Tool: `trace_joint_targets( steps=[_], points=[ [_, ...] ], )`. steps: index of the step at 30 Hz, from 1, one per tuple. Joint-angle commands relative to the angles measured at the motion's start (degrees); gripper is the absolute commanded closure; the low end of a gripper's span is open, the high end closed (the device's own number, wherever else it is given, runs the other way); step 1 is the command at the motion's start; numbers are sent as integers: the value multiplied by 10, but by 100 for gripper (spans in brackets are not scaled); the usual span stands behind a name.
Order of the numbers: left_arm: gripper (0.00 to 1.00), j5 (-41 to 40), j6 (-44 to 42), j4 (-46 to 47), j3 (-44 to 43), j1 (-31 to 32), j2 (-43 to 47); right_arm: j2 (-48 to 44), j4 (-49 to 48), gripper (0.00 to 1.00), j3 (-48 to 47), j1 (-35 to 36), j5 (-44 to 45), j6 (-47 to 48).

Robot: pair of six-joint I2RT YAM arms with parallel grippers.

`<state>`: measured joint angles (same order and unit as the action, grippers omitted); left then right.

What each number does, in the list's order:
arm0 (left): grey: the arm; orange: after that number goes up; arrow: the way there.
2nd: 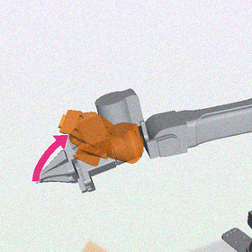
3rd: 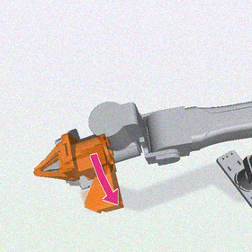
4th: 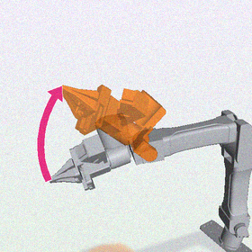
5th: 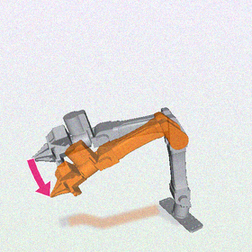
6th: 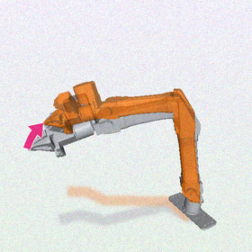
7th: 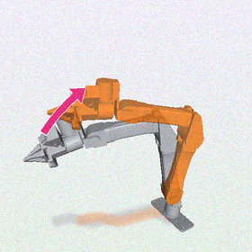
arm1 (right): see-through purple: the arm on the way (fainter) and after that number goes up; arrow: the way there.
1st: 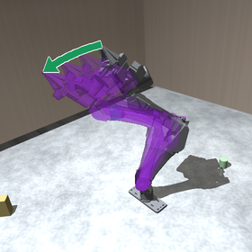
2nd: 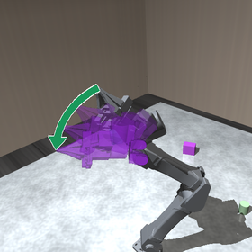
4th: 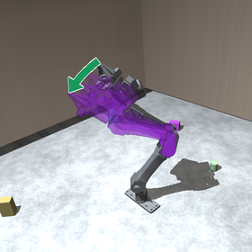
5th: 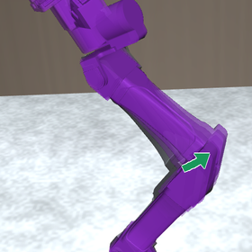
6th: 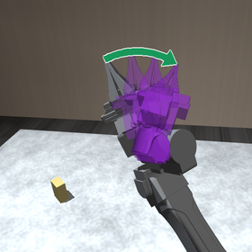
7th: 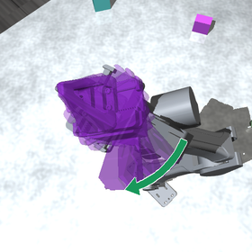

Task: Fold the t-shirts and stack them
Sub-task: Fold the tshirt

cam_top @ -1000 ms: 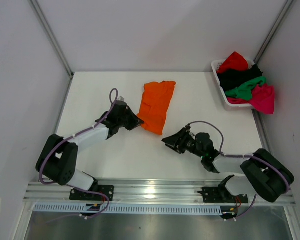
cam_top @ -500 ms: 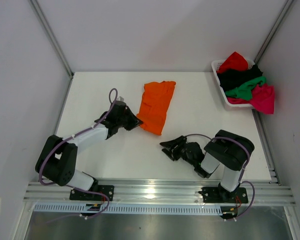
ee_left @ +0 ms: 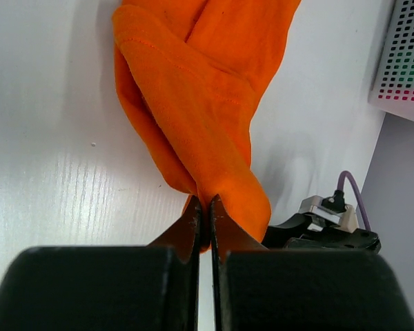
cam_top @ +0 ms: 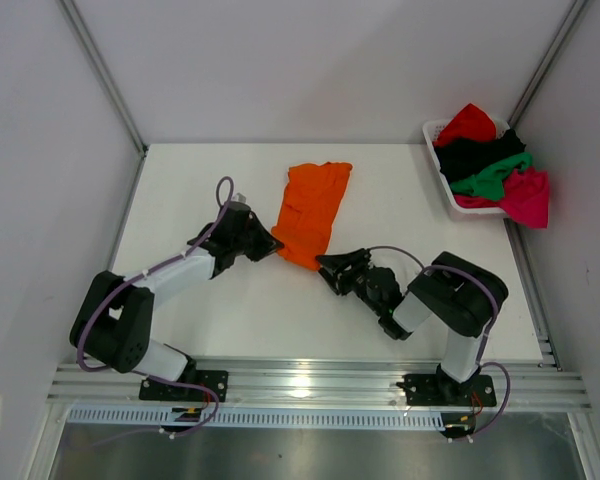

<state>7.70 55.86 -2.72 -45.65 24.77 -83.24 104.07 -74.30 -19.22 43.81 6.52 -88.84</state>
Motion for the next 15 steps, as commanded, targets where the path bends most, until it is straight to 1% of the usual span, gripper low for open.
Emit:
trace_joint_targets(
  steps=[1, 9, 15],
  points=[
    [99, 1, -8, 14, 8, -6, 6, 17, -150, 46, -34, -2, 5, -8],
    [99, -4, -8, 13, 13, -6, 7, 47, -153, 46, -64, 17, 2, -35],
    [99, -8, -10, 12, 14, -6, 5, 46, -151, 47, -57, 57, 8, -60]
  ],
)
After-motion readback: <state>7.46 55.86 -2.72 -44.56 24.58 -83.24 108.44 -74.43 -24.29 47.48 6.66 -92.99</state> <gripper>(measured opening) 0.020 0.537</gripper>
